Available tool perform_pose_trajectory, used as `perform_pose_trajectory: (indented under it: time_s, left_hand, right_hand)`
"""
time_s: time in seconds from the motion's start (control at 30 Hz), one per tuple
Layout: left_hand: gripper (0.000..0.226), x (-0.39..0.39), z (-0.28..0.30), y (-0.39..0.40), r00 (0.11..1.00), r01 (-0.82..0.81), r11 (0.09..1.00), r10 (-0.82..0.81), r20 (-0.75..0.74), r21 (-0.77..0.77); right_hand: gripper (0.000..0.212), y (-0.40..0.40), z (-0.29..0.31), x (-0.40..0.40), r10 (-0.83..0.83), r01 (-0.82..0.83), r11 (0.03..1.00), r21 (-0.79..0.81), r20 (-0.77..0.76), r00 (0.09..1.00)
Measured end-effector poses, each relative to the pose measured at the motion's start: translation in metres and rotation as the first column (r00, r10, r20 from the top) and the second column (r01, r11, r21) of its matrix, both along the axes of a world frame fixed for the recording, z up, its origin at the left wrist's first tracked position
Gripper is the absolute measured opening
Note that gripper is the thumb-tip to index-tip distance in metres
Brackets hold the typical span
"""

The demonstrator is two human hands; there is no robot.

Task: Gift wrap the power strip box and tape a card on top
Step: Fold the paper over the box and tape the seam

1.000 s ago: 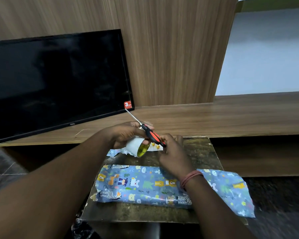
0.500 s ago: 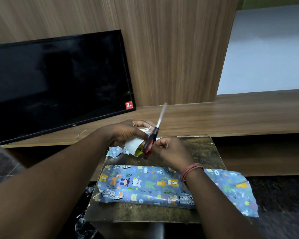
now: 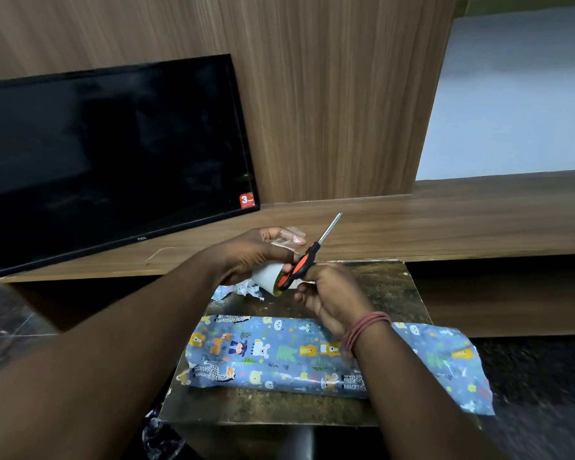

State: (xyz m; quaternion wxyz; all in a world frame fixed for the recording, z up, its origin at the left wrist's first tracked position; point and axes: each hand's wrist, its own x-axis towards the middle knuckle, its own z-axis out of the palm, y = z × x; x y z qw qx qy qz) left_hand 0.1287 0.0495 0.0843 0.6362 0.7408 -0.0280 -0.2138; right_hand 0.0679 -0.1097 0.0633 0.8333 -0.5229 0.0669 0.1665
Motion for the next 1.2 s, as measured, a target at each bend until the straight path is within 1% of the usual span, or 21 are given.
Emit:
perform_pose_trajectory:
  time_s: [0.1,0.17,0.23,0.33,0.4,0.5,0.57,0.63,0.7,0.77,0.83,0.87,0.93,0.97,1.0,1.03,1.13,1.2]
  left_hand:
    - [0.039,0.000,-0.001,0.001,1.000,-0.010,1.000,0.010,0.006,-0.014]
    - [0.038,0.000,-0.002,0.002,1.000,0.002,1.000,-0.002,0.004,-0.024]
    - [0.038,-0.001,-0.001,0.000,1.000,0.024,0.999,-0.024,0.010,-0.023]
    - [0.041,-0.001,-0.001,-0.003,0.998,0.062,0.998,-0.062,-0.002,-0.011]
    - [0.043,0.001,0.000,-0.002,0.995,0.098,0.995,-0.098,-0.034,-0.012]
    - [0.046,0.006,0.009,0.009,0.990,0.121,0.992,-0.120,-0.077,0.019]
    - [0.049,0.009,0.018,0.022,0.989,0.108,0.993,-0.103,-0.103,0.046]
    - [0.051,0.011,0.025,0.038,0.982,0.115,0.992,-0.107,-0.153,0.044]
    - [0.051,0.012,0.029,0.050,0.976,0.129,0.989,-0.113,-0.188,0.074]
    - [0.050,0.012,0.031,0.054,0.970,0.149,0.984,-0.126,-0.206,0.101]
    - [0.051,0.013,0.032,0.054,0.965,0.180,0.977,-0.153,-0.214,0.112]
    - [0.052,0.015,0.031,0.053,0.961,0.197,0.974,-0.170,-0.217,0.110]
    - [0.053,0.017,0.032,0.051,0.958,0.220,0.969,-0.193,-0.214,0.111]
    - [0.053,0.018,0.033,0.050,0.958,0.223,0.968,-0.196,-0.209,0.116]
    - [0.053,0.019,0.034,0.049,0.960,0.223,0.967,-0.196,-0.201,0.122]
    - [0.052,0.020,0.036,0.050,0.962,0.221,0.967,-0.194,-0.194,0.127]
    - [0.052,0.022,0.041,0.056,0.961,0.228,0.963,-0.200,-0.190,0.140]
    - [0.053,0.022,0.044,0.060,0.961,0.232,0.963,-0.204,-0.189,0.140]
  right_hand:
    - [0.026,-0.006,-0.001,0.004,0.086,-0.079,0.988,0.135,-0.043,0.995]
    - [0.021,-0.010,-0.002,0.006,0.113,-0.104,0.980,0.169,-0.046,0.993]
    - [0.013,-0.010,-0.005,0.006,0.116,-0.109,0.985,0.132,-0.048,0.992]
    - [0.013,-0.010,-0.012,0.006,0.089,-0.081,0.994,0.071,-0.110,0.990]
    - [0.012,-0.013,-0.012,0.005,0.111,-0.109,0.994,0.025,-0.129,0.985]
    - [0.017,-0.023,-0.012,0.005,0.124,-0.125,0.992,0.000,-0.118,0.985]
    - [0.014,-0.030,-0.010,0.006,0.135,-0.136,0.991,-0.006,-0.100,0.986]
    - [0.011,-0.035,-0.011,0.007,0.109,-0.109,0.994,0.011,-0.062,0.992]
    - [0.016,-0.037,-0.012,0.009,0.055,-0.054,0.998,0.026,-0.024,0.998]
    - [0.029,-0.036,-0.011,0.009,0.054,-0.054,0.999,0.003,-0.003,0.999]
    - [0.040,-0.035,-0.013,0.008,0.106,-0.106,0.994,-0.033,-0.010,0.994]
    - [0.038,-0.034,-0.014,0.007,0.141,-0.141,0.988,-0.066,-0.011,0.990]
    - [0.020,-0.032,-0.018,0.007,0.206,-0.206,0.966,-0.156,-0.015,0.978]
    - [0.015,-0.032,-0.019,0.007,0.237,-0.237,0.954,-0.182,-0.024,0.971]
    - [0.014,-0.034,-0.021,0.006,0.269,-0.271,0.943,-0.192,-0.039,0.962]
    - [0.014,-0.036,-0.022,0.005,0.305,-0.310,0.931,-0.195,-0.055,0.951]
    - [0.030,-0.047,-0.023,0.001,0.407,-0.419,0.879,-0.226,-0.100,0.908]
    - [0.030,-0.052,-0.025,0.000,0.472,-0.477,0.829,-0.293,-0.092,0.877]
